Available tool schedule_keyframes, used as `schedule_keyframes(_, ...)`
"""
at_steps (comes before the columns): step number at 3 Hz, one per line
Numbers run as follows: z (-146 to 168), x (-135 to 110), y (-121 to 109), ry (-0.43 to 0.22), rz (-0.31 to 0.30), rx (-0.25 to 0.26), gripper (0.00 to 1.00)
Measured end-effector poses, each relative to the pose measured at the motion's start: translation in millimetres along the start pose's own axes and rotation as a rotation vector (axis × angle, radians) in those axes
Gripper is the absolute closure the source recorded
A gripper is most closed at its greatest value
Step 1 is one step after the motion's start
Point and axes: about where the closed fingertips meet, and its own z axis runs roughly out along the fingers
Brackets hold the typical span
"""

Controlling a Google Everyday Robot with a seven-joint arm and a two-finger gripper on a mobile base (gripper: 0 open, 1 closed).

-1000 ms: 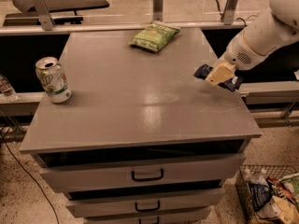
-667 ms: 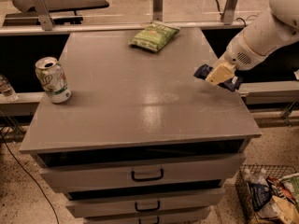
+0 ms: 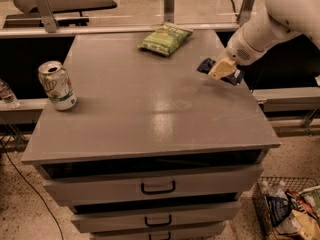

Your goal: Move rxbar blueberry near green jalapeno chip bag

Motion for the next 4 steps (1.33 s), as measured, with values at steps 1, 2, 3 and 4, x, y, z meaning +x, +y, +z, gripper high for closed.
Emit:
schedule_keyframes(1,25,-11,-28,-0.01,-0.014,0.042,1.0)
schedule_keyframes(2,46,-14,-54,-0.012,-0.015,0.08,1.0)
schedule_keyframes(3,60,-20,-71,-0.038,-0.012,0.101,1.0)
schedule_keyframes(4,74,-40,-81,-0.077,-0.03,0.106,1.0)
